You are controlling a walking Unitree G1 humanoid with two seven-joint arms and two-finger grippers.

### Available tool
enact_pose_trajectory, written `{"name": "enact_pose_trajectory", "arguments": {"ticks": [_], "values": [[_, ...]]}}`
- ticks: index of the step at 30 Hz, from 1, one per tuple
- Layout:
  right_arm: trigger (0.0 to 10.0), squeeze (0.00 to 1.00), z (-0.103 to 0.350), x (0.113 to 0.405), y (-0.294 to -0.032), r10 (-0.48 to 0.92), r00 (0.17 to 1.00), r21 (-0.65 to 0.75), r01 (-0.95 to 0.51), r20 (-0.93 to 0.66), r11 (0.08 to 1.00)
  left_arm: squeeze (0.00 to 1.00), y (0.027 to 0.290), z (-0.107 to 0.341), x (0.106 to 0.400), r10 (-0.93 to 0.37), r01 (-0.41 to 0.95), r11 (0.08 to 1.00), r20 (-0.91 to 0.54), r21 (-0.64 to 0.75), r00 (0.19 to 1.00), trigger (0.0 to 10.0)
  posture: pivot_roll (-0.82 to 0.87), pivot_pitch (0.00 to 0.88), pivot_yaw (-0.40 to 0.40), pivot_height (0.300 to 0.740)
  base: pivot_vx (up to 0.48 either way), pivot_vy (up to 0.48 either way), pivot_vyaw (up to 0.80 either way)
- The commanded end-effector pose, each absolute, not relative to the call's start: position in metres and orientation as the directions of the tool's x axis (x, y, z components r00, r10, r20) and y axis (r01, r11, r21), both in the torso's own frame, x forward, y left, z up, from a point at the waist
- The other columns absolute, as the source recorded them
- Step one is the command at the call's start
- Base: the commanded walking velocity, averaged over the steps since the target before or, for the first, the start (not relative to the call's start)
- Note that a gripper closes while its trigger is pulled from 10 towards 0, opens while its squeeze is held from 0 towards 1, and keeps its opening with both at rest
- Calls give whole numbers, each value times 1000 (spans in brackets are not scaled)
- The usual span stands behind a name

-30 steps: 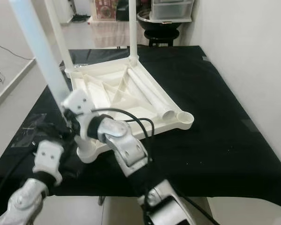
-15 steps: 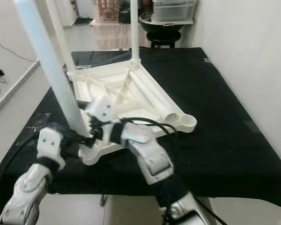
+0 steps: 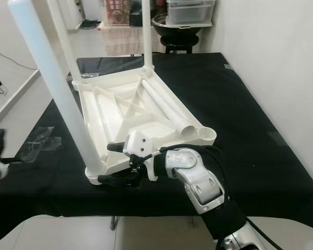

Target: Building children table

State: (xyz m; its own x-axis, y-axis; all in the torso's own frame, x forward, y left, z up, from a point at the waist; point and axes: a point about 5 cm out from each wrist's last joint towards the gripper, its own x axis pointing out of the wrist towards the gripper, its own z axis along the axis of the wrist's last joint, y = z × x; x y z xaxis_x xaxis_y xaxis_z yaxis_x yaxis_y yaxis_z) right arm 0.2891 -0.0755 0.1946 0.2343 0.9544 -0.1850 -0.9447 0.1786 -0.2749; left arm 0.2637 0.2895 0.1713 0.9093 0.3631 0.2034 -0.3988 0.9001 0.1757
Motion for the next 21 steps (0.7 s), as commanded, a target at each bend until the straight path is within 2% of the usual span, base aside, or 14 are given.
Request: {"name": "enact_pose_trajectory", "arguments": {"ticks": [1, 2, 3, 4, 5, 6, 8, 11, 13, 14, 16, 21], "values": [[10000, 0, 192, 289, -75, 953, 234, -273, -946, -193, 177, 0, 287, 165, 261, 335, -361, 922, 174, 143, 926, 10000, 17, 91, 49, 740, 0, 0, 0], [10000, 0, 191, 290, -74, 951, 241, -276, -944, -193, 183, 224, 274, 161, 261, 265, -286, 950, 161, 126, 951, 10000, 19, 91, 53, 740, 0, 0, 0], [10000, 0, 191, 290, -74, 951, 241, -276, -944, -193, 183, 224, 274, 161, 261, 265, -286, 950, 161, 126, 951, 10000, 19, 91, 53, 740, 0, 0, 0], [10000, 0, 191, 290, -74, 950, 245, -275, -943, -193, 188, 1000, 257, 155, 260, 178, -191, 978, 140, 84, 974, 10000, 18, 91, 55, 740, 0, 0, 0], [10000, 0, 190, 290, -74, 949, 249, -273, -943, -194, 192, 1000, 242, 148, 256, 107, -115, 991, 118, 65, 987, 10000, 17, 92, 59, 740, 0, 0, 0], [10000, 0, 190, 290, -74, 949, 249, -273, -943, -194, 192, 1000, 242, 148, 256, 107, -115, 991, 118, 65, 987, 10000, 17, 92, 59, 740, 0, 0, 0], [10000, 0, 190, 291, -78, 946, 257, -271, -942, -199, 199, 1000, 222, 137, 246, 14, -15, 1000, 71, 14, 997, 10000, 19, 94, 65, 740, 0, 0, 0], [10000, 0, 190, 291, -81, 944, 258, -270, -942, -205, 199, 1000, 215, 132, 241, -19, 19, 1000, 51, 4, 998, 10000, 20, 94, 65, 740, 0, 0, 0], [10000, 0, 190, 291, -91, 939, 254, -263, -946, -230, 191, 1000, 197, 117, 215, -122, 121, 992, -24, -31, 992, 10000, 18, 97, 73, 740, 0, 0, 0], [10000, 0, 190, 291, -91, 939, 254, -263, -946, -230, 191, 1000, 197, 117, 215, -122, 121, 992, -24, -31, 992, 10000, 18, 97, 73, 740, 0, 0, 0], [10000, 0, 189, 291, -98, 936, 244, -258, -950, -252, 178, 1000, 186, 109, 195, -188, 184, 981, -77, -57, 979, 10000, 21, 100, 73, 740, 0, 0, 0], [10000, 0, 190, 292, -104, 932, 253, -255, -949, -259, 187, 1000, 178, 104, 182, -244, 237, 969, -106, -77, 964, 10000, 24, 101, 70, 740, 0, 0, 0]]}}
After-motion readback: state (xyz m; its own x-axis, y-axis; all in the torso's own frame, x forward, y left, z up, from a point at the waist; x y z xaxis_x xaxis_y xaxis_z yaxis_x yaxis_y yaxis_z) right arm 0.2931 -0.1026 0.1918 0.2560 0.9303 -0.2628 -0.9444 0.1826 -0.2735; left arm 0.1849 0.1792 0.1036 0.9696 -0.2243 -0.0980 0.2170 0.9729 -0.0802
